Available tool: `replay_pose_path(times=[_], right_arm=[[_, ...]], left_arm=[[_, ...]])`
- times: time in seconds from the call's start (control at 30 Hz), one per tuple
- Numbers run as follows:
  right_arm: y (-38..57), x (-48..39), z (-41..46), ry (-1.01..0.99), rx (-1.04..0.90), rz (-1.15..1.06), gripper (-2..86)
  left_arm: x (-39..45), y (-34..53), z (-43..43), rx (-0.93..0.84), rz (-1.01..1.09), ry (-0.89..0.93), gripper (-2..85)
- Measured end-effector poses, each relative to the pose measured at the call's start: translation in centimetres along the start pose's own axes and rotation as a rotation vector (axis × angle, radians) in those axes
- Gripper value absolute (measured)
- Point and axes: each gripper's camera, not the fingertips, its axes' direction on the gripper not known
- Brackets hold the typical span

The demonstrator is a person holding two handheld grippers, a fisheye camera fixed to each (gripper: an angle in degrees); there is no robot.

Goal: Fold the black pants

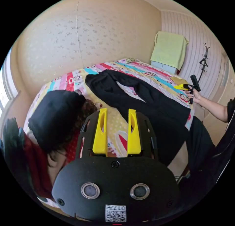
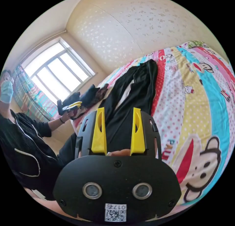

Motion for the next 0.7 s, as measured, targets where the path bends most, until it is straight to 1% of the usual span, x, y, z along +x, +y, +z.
replay_pose_path(times=[0.07,0.13,0.23,0.3,0.33,0.37,0.43,0.47,0.5,0.53,0.6,0.63,0.7], right_arm=[[4.1,-1.9,0.5,0.196,-0.11,-0.007,18.3],[5.9,-2.1,1.8,0.305,-0.17,-0.008,19.5],[7.1,-1.5,2.0,0.362,-0.122,0.098,19.8],[7.1,-1.2,1.7,0.424,-0.109,0.17,18.7],[7.4,-1.2,1.7,0.467,-0.106,0.177,17.6],[8.1,-1.3,1.7,0.501,-0.085,0.167,17.2],[9.7,-1.7,1.2,0.541,-0.012,0.143,16.8],[11.3,-1.6,0.5,0.533,0.07,0.146,16.5],[12.2,-1.4,0.0,0.517,0.109,0.147,16.3],[13.7,-0.8,-1.1,0.471,0.174,0.143,15.8],[15.7,0.3,-3.0,0.398,0.257,0.156,14.7],[16.3,1.1,-4.2,0.352,0.287,0.202,13.7],[17.1,1.9,-5.6,0.317,0.305,0.231,12.5]], left_arm=[[2.0,1.9,0.4,-0.036,-0.095,0.042,12.5],[3.9,3.1,1.6,-0.085,-0.205,0.072,12.3],[5.3,4.3,2.9,-0.05,-0.366,0.063,10.4],[6.3,4.1,3.6,-0.09,-0.421,0.083,10.2],[7.3,3.7,4.1,-0.131,-0.41,0.057,10.7],[8.0,3.5,4.1,-0.131,-0.39,0.022,11.0],[11.1,2.7,3.9,-0.127,-0.313,-0.168,11.0],[11.8,2.5,3.8,-0.129,-0.3,-0.209,11.1],[13.1,2.1,3.8,-0.128,-0.293,-0.279,11.4],[14.1,1.8,3.8,-0.118,-0.306,-0.315,11.6],[14.9,1.6,3.9,-0.092,-0.34,-0.316,10.8],[15.1,1.3,3.9,-0.085,-0.352,-0.273,8.6],[15.1,0.7,3.6,-0.093,-0.369,-0.241,6.4]])
